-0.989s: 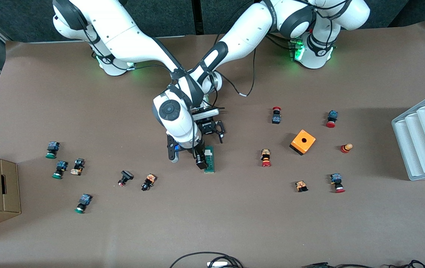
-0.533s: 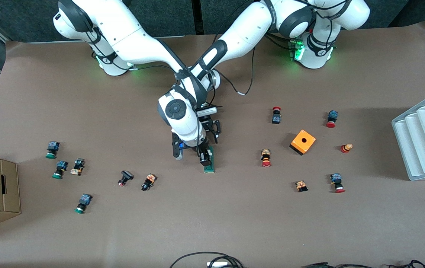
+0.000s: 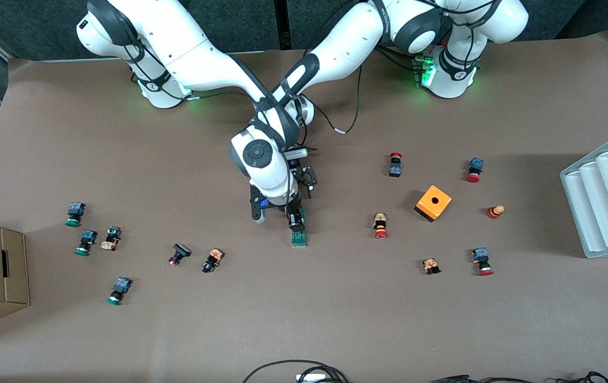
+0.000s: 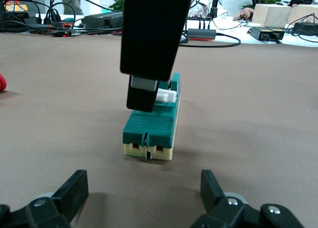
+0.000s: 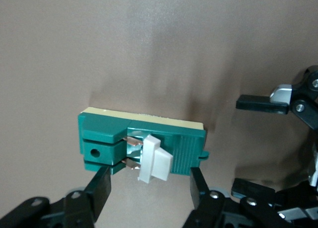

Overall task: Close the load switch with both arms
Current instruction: 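Swing the white handle upward with the right gripper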

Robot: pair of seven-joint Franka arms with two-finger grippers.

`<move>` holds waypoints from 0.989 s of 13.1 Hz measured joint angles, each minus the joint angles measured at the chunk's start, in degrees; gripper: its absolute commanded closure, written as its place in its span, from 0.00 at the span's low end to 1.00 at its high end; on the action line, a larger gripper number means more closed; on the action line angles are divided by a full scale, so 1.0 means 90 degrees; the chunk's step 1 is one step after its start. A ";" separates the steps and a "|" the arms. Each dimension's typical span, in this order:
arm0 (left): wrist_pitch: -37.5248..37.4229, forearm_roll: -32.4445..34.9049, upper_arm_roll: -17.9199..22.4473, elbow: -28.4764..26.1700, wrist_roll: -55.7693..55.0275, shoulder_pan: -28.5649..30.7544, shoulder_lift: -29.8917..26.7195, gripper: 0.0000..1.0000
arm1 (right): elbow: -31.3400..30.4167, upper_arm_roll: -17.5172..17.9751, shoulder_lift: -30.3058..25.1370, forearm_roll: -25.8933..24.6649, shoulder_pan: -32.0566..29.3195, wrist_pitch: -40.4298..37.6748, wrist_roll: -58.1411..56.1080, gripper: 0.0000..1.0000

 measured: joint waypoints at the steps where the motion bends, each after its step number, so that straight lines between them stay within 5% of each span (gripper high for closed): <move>1: -0.0003 0.0028 0.0002 -0.0010 0.0000 0.0000 0.0000 0.00 | -0.0011 0.0000 -0.0001 -0.0032 0.0009 0.0001 0.0002 0.29; 5: -0.0143 0.0399 0.0003 -0.0088 -0.0029 -0.0016 0.0050 0.00 | -0.0029 0.0000 -0.0004 -0.0242 0.0023 0.0137 0.0023 0.38; 13: -0.0190 0.0503 0.0005 -0.0118 -0.0030 -0.0024 0.0061 0.00 | -0.0371 0.0000 -0.0071 -0.0708 0.0022 0.0774 0.0048 0.38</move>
